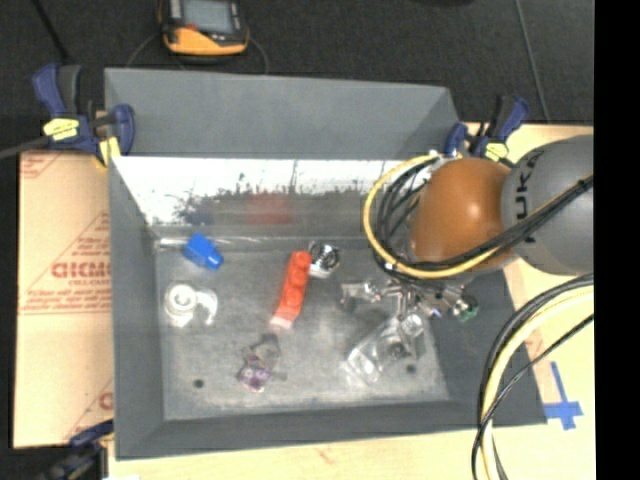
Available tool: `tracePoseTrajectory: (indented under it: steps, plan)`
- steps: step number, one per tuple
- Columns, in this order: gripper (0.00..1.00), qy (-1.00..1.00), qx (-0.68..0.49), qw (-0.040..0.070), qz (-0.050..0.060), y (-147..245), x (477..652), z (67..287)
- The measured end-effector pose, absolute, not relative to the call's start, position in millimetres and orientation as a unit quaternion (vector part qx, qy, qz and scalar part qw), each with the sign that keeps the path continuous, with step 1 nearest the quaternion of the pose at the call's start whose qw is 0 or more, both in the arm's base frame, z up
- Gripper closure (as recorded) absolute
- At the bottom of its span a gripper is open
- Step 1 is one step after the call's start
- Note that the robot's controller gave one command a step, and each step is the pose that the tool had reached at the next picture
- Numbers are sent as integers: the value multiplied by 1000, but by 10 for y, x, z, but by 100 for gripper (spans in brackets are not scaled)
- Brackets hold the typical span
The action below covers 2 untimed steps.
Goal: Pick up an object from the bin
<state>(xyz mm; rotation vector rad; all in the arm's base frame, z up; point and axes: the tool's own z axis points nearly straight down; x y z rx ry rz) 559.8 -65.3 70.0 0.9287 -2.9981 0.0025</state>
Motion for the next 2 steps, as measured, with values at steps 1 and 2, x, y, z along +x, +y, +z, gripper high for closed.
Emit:
tracePoseTrajectory:
  steps: [1,2]
  plan:
    - [100,-955,296,-1,1,-647,5611,725]
    - [100,-956,294,-4,2,-659,5632,1503]
